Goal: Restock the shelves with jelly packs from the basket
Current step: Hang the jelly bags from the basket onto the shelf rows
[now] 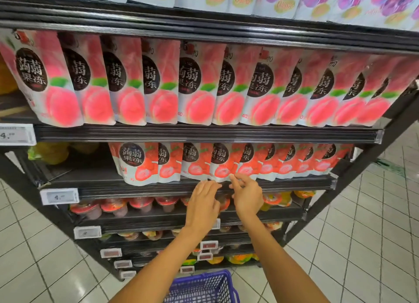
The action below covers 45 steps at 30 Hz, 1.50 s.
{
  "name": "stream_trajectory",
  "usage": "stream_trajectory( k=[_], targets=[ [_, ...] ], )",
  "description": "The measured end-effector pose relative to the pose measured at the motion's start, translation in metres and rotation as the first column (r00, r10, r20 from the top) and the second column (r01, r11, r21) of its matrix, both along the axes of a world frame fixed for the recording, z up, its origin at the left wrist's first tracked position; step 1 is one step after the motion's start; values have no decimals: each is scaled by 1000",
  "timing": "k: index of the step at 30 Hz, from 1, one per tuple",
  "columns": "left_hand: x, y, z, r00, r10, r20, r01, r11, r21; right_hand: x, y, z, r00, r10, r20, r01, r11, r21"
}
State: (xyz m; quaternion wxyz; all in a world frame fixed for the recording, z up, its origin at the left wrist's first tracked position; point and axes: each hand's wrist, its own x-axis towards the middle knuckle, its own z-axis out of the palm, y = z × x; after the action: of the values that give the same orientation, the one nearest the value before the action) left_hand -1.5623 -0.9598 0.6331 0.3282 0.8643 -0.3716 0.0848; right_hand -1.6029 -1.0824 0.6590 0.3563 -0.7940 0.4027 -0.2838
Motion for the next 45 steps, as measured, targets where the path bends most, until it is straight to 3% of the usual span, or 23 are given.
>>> stream_trajectory(
  k=[3,7,11,18,23,27,31,37,41,45],
  targets=[
    [-4,0,-8,999,36,-5,-37,999,-4,-7,-7,-4,995,-59,85,58,998,7],
    [-10,-9,-5,995,35,92,-39,999,37,-17,-28,-8,968,-180,173,166,982,89],
    [-18,-24,1,996,8,85,-13,998,66,-18,-47,-10,988,-107,111,98,992,80],
    [-28,-60,12,989,44,142,-49,998,33,-26,-73,-5,991,-14,132,-1,994,112],
    [-35,-84,13,989,36,145,-42,998,41,-39,-92,-8,946,-173,275,134,979,154],
    [-43,-103,13,997,14,80,-20,997,80,-40,-111,-10,973,-33,228,-4,987,160],
    [-48,-122,12,999,13,48,-17,997,73,-44,-126,-10,989,-80,127,71,995,75],
    [-55,-140,9,997,51,61,-53,998,31,-55,-146,-11,984,-46,174,37,998,57],
    [-61,-154,7,997,68,41,-69,998,16,-63,-160,-12,951,-166,261,140,983,117],
    [-68,-171,9,998,55,31,-57,997,51,-66,-174,-14,965,-85,247,44,985,165]
  ],
)
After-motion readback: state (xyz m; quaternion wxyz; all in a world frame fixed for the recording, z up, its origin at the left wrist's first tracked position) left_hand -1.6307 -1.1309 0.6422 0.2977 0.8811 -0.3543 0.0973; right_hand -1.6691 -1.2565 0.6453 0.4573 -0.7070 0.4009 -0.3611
